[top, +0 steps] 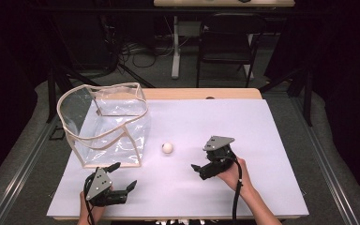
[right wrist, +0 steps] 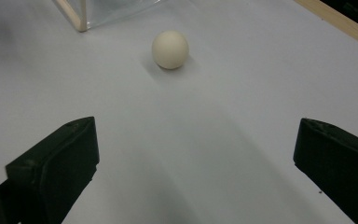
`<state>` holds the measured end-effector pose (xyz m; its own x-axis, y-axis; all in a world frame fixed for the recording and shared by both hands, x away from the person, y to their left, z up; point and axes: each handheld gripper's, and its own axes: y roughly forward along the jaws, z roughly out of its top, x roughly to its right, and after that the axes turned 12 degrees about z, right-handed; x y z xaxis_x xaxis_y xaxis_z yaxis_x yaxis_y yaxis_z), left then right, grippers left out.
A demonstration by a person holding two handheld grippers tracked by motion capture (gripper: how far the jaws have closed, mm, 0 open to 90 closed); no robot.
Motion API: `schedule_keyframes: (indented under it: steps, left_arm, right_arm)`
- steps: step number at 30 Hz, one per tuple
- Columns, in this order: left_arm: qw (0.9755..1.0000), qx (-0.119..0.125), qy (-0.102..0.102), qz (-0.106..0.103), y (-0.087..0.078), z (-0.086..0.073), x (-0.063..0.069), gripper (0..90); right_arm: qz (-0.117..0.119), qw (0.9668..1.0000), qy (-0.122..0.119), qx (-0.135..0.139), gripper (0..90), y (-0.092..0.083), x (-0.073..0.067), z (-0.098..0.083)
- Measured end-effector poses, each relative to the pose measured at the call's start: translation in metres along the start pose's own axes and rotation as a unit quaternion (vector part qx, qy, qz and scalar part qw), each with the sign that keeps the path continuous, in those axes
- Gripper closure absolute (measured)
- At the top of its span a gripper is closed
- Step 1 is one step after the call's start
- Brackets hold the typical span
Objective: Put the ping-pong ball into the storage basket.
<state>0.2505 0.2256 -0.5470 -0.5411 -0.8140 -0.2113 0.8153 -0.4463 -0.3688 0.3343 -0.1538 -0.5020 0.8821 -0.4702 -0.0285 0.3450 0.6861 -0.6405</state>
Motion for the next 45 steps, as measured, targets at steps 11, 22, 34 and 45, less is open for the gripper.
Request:
schedule_keyframes:
  steps: [11, 22, 34, 45]
  left_arm:
    - [1.0000, 0.001, 0.000, 0.000, 0.000, 0.000, 0.000, 16.1]
    - [1.0000, 0.001, -0.001, -0.001, 0.000, 0.000, 0.000, 16.1]
    - [1.0000, 0.002, -0.001, -0.001, 0.000, 0.000, 0.000, 16.0]
    - [1.0000, 0.002, 0.000, -0.001, 0.000, 0.000, 0.000, 16.0]
  right_arm:
    - [0.008, 1.0000, 0.000, -0.003, 0.0, 0.008, 0.003, 0.009]
    - [0.017, 0.9998, 0.005, -0.006, 0.0, 0.018, 0.009, 0.017]
    - [0.029, 0.9995, 0.009, -0.013, 0.0, 0.034, 0.016, 0.024]
    - [0.037, 0.9991, 0.003, -0.019, 0.0, 0.046, 0.014, 0.030]
